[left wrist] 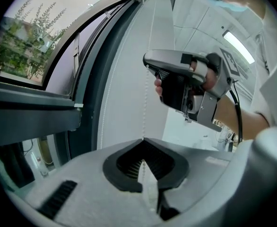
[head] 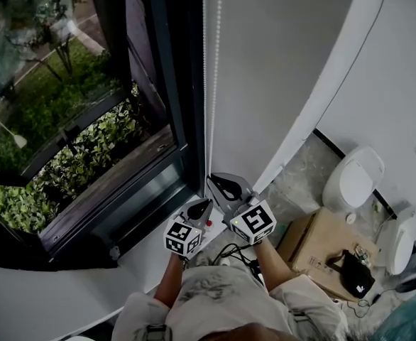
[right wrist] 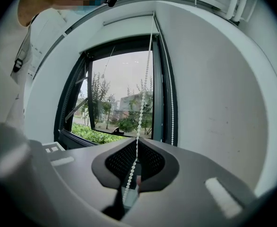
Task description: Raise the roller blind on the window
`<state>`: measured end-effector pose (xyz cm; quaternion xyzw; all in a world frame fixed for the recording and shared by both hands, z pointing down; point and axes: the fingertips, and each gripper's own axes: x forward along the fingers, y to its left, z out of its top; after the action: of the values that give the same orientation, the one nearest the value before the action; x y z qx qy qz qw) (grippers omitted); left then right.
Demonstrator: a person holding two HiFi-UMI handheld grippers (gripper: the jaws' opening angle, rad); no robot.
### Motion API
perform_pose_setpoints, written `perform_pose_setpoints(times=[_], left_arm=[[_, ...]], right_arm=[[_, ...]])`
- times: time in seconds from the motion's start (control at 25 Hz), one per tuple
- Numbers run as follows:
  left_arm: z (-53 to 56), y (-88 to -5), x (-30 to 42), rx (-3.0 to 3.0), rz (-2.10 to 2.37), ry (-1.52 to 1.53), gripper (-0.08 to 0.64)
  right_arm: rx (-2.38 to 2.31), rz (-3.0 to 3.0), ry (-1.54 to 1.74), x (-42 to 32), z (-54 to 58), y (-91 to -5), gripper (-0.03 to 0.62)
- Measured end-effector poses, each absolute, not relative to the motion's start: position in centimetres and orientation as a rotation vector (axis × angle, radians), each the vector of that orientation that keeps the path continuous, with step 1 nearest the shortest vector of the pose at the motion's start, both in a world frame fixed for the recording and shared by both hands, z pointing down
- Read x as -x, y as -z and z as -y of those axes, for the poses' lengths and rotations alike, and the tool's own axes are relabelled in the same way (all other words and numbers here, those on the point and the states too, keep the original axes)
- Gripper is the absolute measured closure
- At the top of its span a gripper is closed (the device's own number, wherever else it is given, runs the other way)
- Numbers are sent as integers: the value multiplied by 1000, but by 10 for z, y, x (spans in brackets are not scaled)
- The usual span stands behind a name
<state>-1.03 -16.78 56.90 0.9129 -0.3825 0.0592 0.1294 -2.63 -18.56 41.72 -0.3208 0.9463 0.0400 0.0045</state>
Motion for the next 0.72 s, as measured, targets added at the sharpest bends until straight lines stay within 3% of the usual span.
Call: perform_pose_setpoints(times=[0.72], left_arm=[[164, -611, 10, -2585, 1073, -235, 549]], right_arm=[[1051, -3031, -43, 27, 190, -460, 575]])
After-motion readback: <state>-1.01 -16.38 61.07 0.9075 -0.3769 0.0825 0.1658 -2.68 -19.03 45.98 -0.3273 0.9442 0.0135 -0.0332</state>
